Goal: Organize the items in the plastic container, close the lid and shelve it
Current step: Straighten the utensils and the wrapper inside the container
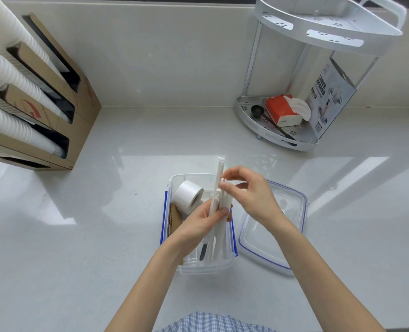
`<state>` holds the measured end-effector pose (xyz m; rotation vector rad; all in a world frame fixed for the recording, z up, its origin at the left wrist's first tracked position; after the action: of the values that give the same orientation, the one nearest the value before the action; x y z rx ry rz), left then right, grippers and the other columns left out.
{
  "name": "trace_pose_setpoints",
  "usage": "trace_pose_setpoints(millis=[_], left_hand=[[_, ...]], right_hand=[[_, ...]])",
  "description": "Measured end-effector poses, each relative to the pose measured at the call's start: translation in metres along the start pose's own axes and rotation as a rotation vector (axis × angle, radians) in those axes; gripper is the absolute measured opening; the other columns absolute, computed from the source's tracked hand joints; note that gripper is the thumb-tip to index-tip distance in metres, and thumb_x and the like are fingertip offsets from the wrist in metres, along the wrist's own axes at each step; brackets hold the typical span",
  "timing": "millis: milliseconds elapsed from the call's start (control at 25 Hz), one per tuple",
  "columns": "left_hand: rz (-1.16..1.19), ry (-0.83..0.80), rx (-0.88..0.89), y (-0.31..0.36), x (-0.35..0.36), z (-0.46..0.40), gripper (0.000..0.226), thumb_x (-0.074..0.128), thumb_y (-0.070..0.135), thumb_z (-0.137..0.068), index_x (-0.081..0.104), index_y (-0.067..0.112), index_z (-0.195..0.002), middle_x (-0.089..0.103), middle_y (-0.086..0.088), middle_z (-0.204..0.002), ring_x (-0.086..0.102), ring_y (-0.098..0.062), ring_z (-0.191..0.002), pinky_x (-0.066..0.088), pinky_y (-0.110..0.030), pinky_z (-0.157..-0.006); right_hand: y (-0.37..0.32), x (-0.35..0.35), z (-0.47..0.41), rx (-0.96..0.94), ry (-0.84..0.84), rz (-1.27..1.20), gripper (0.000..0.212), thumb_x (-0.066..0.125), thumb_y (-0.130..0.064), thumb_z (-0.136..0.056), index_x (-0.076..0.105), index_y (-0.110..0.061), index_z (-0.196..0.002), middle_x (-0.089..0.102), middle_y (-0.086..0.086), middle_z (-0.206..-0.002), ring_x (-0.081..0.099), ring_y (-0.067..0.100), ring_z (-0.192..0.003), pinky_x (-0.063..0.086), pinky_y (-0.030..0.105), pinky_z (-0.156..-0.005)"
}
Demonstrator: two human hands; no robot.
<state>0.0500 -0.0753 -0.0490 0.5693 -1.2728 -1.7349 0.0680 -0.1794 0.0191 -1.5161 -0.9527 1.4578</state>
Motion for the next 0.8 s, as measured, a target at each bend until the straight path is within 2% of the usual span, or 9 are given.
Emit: trace_pose_setpoints(millis=[80,200,280,440,520,600,680,720,800], left_hand=[[-0.013,0.007,0.001,0.001,0.001,0.002,0.01,0.046,0.023,-0.092,0.055,0.024,-0.092,0.06,0.007,-0.079,0.056,-0.002,-0.078,0.039,-0.024,-0.081],[-0.033,-0.01,-0.013,0.001,0.002,0.002,0.006,0.049,0.023,-0.091,0.055,0.022,-0.09,0.061,0.006,-0.079,0.061,0.006,-0.068,0.046,-0.017,-0.074],[-0.018,-0.033,-0.031,-0.002,0.003,0.003,0.008,0.048,0.021,-0.091,0.054,0.015,-0.093,0.06,0.004,-0.079,0.062,0.006,-0.064,0.051,-0.013,-0.068],[0.012,0.003,-0.038,-0.004,-0.001,0.004,0.012,0.045,0.018,-0.093,0.056,0.021,-0.091,0.056,0.005,-0.077,0.056,-0.002,-0.067,0.051,-0.014,-0.067],[0.041,0.014,-0.036,-0.003,-0.001,0.004,0.014,0.044,0.017,-0.093,0.057,0.021,-0.09,0.057,0.006,-0.078,0.055,-0.003,-0.068,0.049,-0.019,-0.072],[0.056,0.013,-0.038,-0.004,0.001,0.006,0.016,0.043,0.017,-0.093,0.058,0.021,-0.089,0.06,0.008,-0.078,0.057,-0.001,-0.067,0.048,-0.02,-0.075],[0.066,0.023,-0.046,-0.004,0.002,0.007,0.015,0.044,0.017,-0.093,0.058,0.021,-0.088,0.06,0.007,-0.076,0.056,-0.003,-0.068,0.047,-0.02,-0.075],[0.065,0.028,-0.051,-0.004,0.002,0.007,0.014,0.044,0.018,-0.092,0.058,0.02,-0.088,0.059,0.005,-0.076,0.056,-0.004,-0.068,0.047,-0.019,-0.074],[0.068,0.03,-0.057,-0.005,0.001,0.007,0.013,0.045,0.018,-0.092,0.057,0.019,-0.089,0.058,0.004,-0.075,0.056,-0.003,-0.066,0.048,-0.017,-0.071]], right_hand=[[-0.005,-0.006,-0.005,0.003,0.012,-0.124,0.024,0.066,-0.01,-0.081,0.057,-0.032,-0.074,0.063,-0.013,-0.082,0.061,0.008,-0.086,0.048,0.022,-0.081],[-0.013,-0.017,-0.012,0.014,0.078,-0.29,0.022,0.065,-0.007,-0.081,0.06,-0.027,-0.074,0.064,-0.013,-0.073,0.062,-0.004,-0.07,0.048,0.01,-0.072],[-0.021,-0.027,-0.018,0.015,0.133,-0.507,0.02,0.06,-0.004,-0.084,0.059,-0.023,-0.075,0.065,-0.011,-0.064,0.062,-0.003,-0.064,0.051,0.01,-0.069],[-0.034,-0.057,-0.025,-0.072,0.296,-0.907,0.02,0.045,-0.004,-0.093,0.054,-0.017,-0.08,0.054,-0.001,-0.073,0.064,0.002,-0.063,0.056,0.019,-0.075],[-0.031,-0.058,-0.024,-0.045,0.337,-0.802,0.025,0.039,-0.004,-0.096,0.052,-0.018,-0.08,0.044,-0.001,-0.067,0.053,-0.001,-0.051,0.052,0.014,-0.06],[-0.016,-0.043,-0.022,0.08,0.252,-0.497,0.024,0.036,-0.006,-0.096,0.054,-0.02,-0.086,0.035,-0.004,-0.061,0.038,0.0,-0.046,0.038,0.014,-0.048],[0.002,-0.019,-0.018,0.22,0.063,-0.179,0.018,0.042,-0.018,-0.095,0.057,-0.019,-0.106,0.038,-0.008,-0.065,0.036,0.001,-0.054,0.031,0.016,-0.051],[0.009,-0.008,-0.016,0.25,-0.016,-0.084,0.024,0.046,-0.026,-0.094,0.056,-0.02,-0.115,0.042,-0.01,-0.069,0.039,0.001,-0.059,0.029,0.016,-0.053],[0.011,0.007,-0.013,0.211,-0.108,-0.009,0.029,0.052,-0.032,-0.09,0.058,-0.024,-0.117,0.05,-0.012,-0.077,0.048,0.002,-0.071,0.032,0.016,-0.057]])
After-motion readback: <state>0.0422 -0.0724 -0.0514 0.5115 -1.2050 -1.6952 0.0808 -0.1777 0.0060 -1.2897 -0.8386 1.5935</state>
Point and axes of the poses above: each hand's wrist, its own z-axis away from the middle knuckle, its own x-axis out of the palm, y = z × x, the point moved 6 cm from there along -z, towards the middle knuckle
